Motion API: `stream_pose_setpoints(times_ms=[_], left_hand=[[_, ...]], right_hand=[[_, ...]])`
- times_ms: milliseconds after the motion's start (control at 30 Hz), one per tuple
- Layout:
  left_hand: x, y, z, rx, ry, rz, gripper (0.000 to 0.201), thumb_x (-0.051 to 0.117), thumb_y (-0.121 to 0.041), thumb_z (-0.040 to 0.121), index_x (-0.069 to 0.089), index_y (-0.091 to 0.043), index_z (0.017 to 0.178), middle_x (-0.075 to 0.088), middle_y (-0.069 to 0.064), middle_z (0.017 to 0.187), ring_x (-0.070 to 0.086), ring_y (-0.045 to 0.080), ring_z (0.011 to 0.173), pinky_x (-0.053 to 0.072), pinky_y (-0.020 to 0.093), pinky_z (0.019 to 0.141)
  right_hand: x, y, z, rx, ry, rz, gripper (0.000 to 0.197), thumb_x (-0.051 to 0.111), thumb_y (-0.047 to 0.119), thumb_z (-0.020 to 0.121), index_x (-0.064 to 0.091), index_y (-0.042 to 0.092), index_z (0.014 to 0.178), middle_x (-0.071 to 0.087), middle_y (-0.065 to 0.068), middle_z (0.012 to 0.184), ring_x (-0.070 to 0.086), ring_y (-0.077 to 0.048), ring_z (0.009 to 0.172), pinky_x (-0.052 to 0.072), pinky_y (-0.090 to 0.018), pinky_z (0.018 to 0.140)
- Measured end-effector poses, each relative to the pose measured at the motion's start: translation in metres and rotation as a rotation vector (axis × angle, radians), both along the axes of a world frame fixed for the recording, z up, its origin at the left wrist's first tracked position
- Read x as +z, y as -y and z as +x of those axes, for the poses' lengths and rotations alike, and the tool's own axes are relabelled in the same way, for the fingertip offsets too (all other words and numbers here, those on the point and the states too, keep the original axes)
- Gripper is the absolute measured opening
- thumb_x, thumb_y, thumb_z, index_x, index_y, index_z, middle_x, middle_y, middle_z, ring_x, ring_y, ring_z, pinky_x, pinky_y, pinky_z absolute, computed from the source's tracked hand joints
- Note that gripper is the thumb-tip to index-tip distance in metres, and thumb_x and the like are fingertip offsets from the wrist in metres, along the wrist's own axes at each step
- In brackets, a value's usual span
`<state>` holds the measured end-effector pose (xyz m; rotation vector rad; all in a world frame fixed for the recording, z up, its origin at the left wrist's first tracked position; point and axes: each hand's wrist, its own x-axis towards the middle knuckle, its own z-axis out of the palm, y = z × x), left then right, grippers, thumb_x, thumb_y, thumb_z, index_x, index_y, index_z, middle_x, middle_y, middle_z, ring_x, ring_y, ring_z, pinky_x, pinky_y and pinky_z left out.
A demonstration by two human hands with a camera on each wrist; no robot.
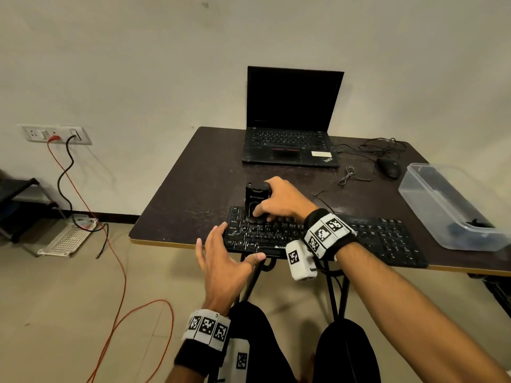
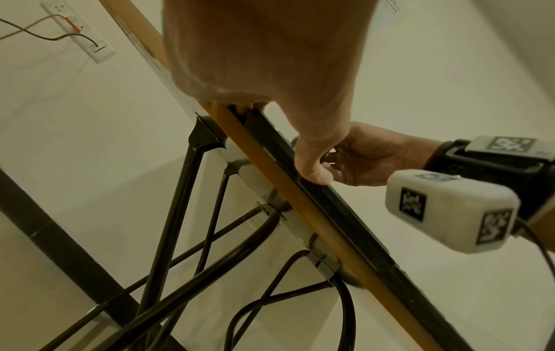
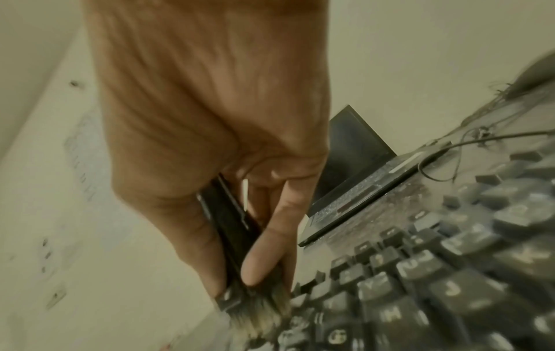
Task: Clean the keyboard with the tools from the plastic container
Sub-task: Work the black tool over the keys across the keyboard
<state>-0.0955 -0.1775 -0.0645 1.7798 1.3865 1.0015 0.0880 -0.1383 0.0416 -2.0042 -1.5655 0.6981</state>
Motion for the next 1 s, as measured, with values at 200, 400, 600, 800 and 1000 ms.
stream_pose_setpoints(times_ms=[200,400,600,800,1000], left_hand=[[-0.002,-0.002,0.0,0.0,-0.016,0.063,0.123,0.082,-0.076,0.055,0.038,-0.019,0.155,0.041,-0.002,0.159,-0.022,-0.04,0.12,-0.009,0.038,0.129],[0.001,-0.001,0.001,0.002,-0.004,0.036,0.108,0.092,-0.052,0.068,0.038,-0.018,0.155,0.04,-0.002,0.159,-0.025,-0.042,0.113,-0.002,0.048,0.131],[0.0,-0.001,0.001,-0.001,-0.005,0.034,0.108,0.091,-0.053,0.068,0.038,-0.02,0.155,0.04,-0.002,0.159,-0.024,-0.042,0.113,-0.001,0.049,0.131],[-0.001,0.0,0.001,-0.003,-0.013,0.055,0.108,0.091,-0.053,0.068,0.039,-0.018,0.155,0.041,0.0,0.159,-0.021,-0.043,0.113,-0.003,0.047,0.131],[-0.004,-0.001,0.002,-0.003,-0.005,0.057,0.107,0.092,-0.052,0.068,0.039,-0.019,0.155,0.042,-0.001,0.158,-0.024,-0.044,0.11,0.0,0.05,0.13]], right_hand=[[-0.001,0.007,0.003,0.063,-0.014,-0.035,0.023,0.087,0.012,0.078,0.072,0.012,0.096,0.08,-0.004,0.089,0.078,-0.022,0.064,0.064,-0.033,0.062],[-0.004,0.012,0.006,0.023,-0.005,-0.001,0.027,0.087,0.013,0.079,0.074,0.017,0.102,0.079,-0.001,0.091,0.077,-0.015,0.063,0.062,-0.025,0.06],[0.0,0.016,0.014,-0.025,0.037,0.011,0.024,0.086,0.015,0.078,0.07,0.022,0.094,0.08,0.0,0.089,0.077,-0.017,0.062,0.06,-0.025,0.06],[0.0,0.022,0.017,-0.013,0.045,0.014,0.024,0.086,0.014,0.079,0.07,0.022,0.095,0.078,0.001,0.087,0.074,-0.013,0.056,0.053,-0.018,0.052],[-0.004,0.027,0.012,0.024,0.072,0.025,0.024,0.085,0.016,0.078,0.072,0.02,0.097,0.079,-0.001,0.09,0.076,-0.018,0.063,0.064,-0.03,0.064]])
